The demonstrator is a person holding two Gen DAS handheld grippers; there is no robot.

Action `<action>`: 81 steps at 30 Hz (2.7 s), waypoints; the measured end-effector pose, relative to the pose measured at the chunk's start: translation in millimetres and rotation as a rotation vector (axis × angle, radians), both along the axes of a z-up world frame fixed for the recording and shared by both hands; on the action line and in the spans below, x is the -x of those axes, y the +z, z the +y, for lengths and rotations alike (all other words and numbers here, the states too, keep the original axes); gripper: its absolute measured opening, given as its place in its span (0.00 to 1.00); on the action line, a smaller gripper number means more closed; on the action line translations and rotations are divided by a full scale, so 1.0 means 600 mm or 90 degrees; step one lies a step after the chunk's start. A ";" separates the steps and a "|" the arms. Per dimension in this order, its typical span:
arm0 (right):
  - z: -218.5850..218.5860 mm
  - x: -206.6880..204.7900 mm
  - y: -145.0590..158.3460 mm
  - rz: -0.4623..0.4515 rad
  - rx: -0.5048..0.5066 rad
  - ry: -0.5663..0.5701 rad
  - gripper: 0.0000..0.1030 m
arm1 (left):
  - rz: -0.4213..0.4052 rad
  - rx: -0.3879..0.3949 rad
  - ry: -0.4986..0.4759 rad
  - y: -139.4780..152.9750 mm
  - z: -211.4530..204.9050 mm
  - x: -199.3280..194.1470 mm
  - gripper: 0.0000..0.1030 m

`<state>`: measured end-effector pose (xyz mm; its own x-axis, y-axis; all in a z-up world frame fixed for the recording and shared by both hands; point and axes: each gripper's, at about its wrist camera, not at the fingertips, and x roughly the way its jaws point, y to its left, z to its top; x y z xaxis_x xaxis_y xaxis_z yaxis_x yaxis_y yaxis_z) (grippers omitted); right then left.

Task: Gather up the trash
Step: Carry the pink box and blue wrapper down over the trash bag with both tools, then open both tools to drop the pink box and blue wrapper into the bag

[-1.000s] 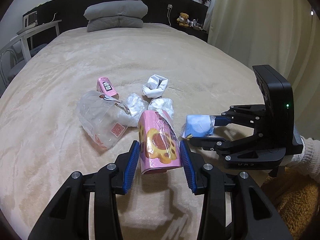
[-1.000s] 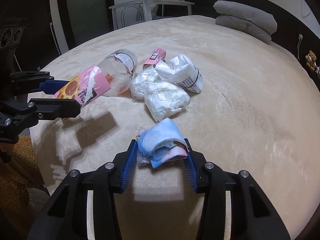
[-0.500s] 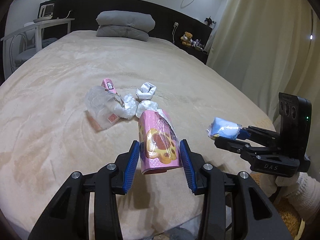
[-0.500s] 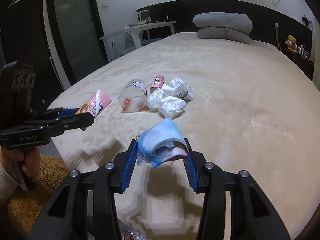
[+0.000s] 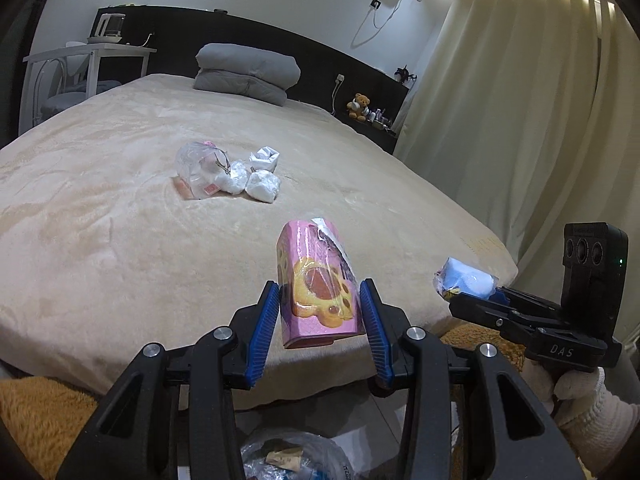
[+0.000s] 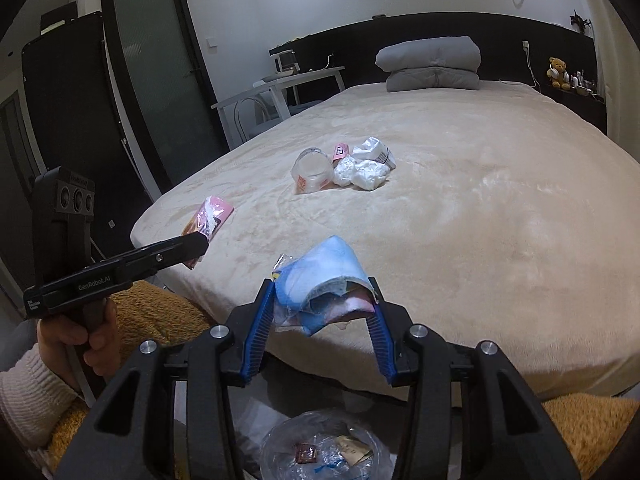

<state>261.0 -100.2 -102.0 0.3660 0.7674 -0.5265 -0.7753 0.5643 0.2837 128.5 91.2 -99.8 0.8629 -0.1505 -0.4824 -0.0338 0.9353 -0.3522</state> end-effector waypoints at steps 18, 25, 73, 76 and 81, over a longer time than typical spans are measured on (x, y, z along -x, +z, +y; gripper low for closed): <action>-0.065 0.101 -0.050 0.078 0.007 0.012 0.44 | 0.104 0.012 -0.078 -0.081 -0.119 0.094 0.39; -0.056 0.091 -0.101 0.138 0.081 0.022 0.44 | 0.233 0.075 -0.089 -0.145 -0.105 0.068 0.40; 0.027 -0.028 -0.437 0.736 0.354 -0.086 0.56 | 0.656 0.250 -0.047 -0.416 -0.061 -0.044 0.61; 0.020 -0.033 -0.420 0.720 0.328 -0.095 0.56 | 0.636 0.252 -0.045 -0.401 -0.057 -0.041 0.61; 0.012 -0.027 -0.369 0.637 0.281 -0.086 0.56 | 0.555 0.231 -0.042 -0.355 -0.051 -0.027 0.61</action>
<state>277.4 -93.1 -323.5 -0.3121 0.4252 -0.8496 -0.2308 0.8336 0.5019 144.5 60.7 -312.7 0.2049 -0.4533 -0.8675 -0.3728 0.7834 -0.4974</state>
